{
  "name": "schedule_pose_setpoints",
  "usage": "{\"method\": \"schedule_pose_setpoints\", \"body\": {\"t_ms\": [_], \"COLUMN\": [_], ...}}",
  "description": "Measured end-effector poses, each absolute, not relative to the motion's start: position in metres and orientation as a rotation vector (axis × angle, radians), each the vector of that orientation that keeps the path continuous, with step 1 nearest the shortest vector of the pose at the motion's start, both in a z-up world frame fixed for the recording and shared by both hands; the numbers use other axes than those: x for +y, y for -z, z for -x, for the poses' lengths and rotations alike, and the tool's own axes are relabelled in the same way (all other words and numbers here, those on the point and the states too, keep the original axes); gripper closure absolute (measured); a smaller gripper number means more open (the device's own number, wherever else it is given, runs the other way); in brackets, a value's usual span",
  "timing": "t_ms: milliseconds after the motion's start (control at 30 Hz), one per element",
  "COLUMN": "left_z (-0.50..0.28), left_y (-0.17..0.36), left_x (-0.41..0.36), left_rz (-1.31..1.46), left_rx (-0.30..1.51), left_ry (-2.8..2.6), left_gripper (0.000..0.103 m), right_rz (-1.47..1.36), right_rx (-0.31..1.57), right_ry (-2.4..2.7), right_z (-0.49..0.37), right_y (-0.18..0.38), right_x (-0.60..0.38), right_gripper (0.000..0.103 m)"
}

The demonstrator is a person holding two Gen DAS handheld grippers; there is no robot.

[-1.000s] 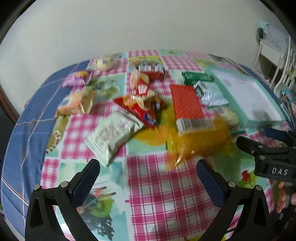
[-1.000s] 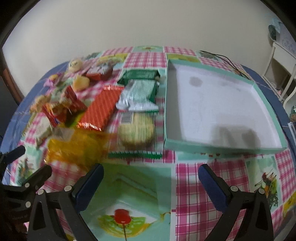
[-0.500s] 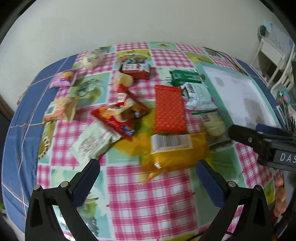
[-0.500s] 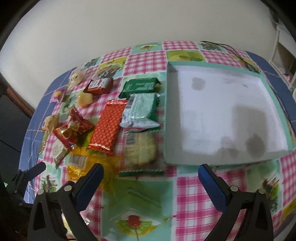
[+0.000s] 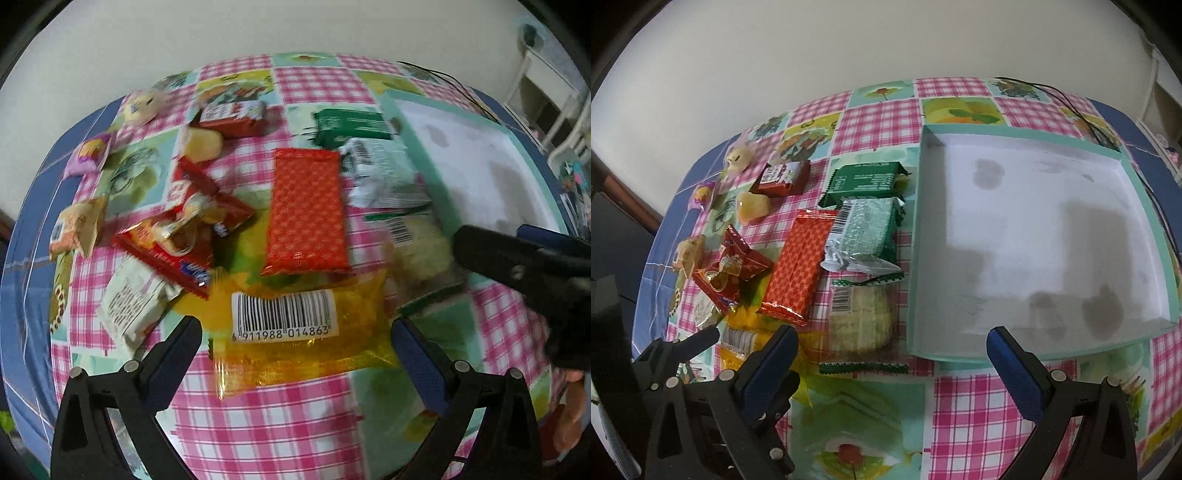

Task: Organize snacks
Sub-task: 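Move left gripper to the yellow barcode bag while right gripper approaches the round cookie packet, then close left gripper on the yellow bag while right gripper closes on the cookie packet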

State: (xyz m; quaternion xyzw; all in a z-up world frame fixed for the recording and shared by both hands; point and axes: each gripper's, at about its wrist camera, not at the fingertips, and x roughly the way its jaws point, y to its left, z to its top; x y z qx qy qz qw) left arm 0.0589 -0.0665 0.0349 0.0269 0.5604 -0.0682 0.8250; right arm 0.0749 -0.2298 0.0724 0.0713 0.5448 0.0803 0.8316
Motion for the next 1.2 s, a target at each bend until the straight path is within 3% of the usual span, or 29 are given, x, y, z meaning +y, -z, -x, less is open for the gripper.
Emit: {"method": "schedule_pose_setpoints", "body": {"t_ms": [167, 633, 1200], "left_z": [-0.057, -0.055, -0.058], "left_y": [-0.035, -0.033, -0.031], "left_x": [-0.036, 0.0, 0.001], "left_rz": [0.013, 0.116, 0.1], "left_rx": [1.188, 1.185, 1.183], "left_ry": [0.095, 0.061, 0.073], "left_gripper": [0.002, 0.002, 0.003], "right_rz": [-0.142, -0.08, -0.077], "right_rx": [1.157, 1.173, 1.277], "right_ry": [-0.215, -0.298, -0.335], "right_z": [-0.079, -0.088, -0.095], "right_y": [-0.069, -0.059, -0.032], "right_x": [-0.219, -0.188, -0.171], "right_gripper": [0.002, 0.024, 0.027]}}
